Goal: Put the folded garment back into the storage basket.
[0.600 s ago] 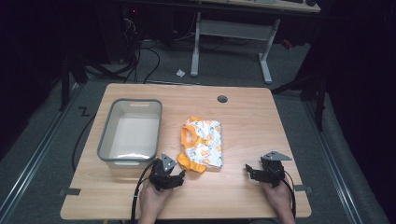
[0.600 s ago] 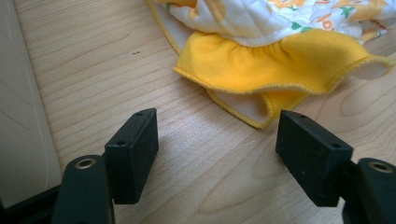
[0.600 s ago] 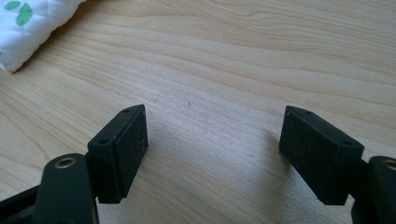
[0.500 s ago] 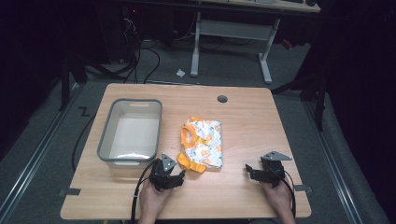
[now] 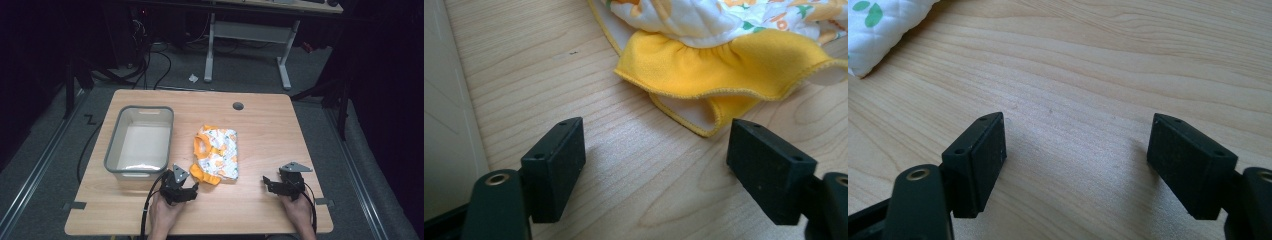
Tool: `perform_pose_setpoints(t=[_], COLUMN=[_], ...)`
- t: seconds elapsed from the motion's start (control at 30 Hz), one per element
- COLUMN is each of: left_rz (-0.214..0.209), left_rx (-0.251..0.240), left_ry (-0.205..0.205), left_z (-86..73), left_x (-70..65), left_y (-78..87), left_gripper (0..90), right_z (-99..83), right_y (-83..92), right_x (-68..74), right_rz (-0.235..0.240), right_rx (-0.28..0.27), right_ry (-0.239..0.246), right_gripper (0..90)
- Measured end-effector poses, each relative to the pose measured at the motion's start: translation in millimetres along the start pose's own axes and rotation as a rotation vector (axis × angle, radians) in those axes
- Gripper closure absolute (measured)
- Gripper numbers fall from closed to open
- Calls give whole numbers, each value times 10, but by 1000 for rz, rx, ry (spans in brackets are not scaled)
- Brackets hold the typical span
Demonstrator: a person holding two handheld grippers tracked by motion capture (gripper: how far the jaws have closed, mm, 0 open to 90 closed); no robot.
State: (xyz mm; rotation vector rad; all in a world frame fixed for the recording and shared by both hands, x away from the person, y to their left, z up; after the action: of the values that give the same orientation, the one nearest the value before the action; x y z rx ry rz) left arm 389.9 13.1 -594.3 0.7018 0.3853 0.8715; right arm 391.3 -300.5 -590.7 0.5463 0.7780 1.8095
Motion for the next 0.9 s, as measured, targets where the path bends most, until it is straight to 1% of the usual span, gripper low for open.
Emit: perform_pose_setpoints(t=[0.2, 0.33, 0.43, 0.5, 0.73, 0.8, 0.87, 0.9], left_rz=[-6, -8, -15, -21, -16, -13, -18, -21], left_rx=[4, 8, 11, 12, 15, 13, 10, 14], left_ry=[-4, -5, -11, -11, -7, -2, 8, 7], left_z=[-1, -4, -5, -5, -5, -1, 6, 5], left_x=[-16, -22, -34, -35, -37, -33, -39, -44], left_y=[-7, -6, -13, -13, -14, -14, -13, -11], left_gripper=[188, 184, 157, 152, 149, 153, 153, 153], right_z=[0, 0, 0, 0, 0, 0, 0, 0], right_y=[1, 1, 1, 1, 1, 1, 1, 1], right_x=[-1, -1, -1, -1, -1, -1, -2, -2], right_rz=[0, 0, 0, 0, 0, 0, 0, -1], right_rx=[1, 1, 1, 1, 1, 1, 1, 2], right_ry=[-1, -1, -1, -1, -1, -1, -1, -3], right_gripper=[239, 239, 239, 239, 239, 239, 239, 239])
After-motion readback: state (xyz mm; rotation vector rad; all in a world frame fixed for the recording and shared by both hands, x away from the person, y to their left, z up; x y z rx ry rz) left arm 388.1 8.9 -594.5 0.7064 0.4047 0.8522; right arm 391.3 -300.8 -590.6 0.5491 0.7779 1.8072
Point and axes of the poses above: each handheld gripper's, and its own axes: y roughly backward along the jaws, z roughly out of its top, x roughly to its left, the point moved 10 cm from there along -y, roughly forward along the jaws, and after that the axes turned 1 degree about -y, right-handed, at the moved point
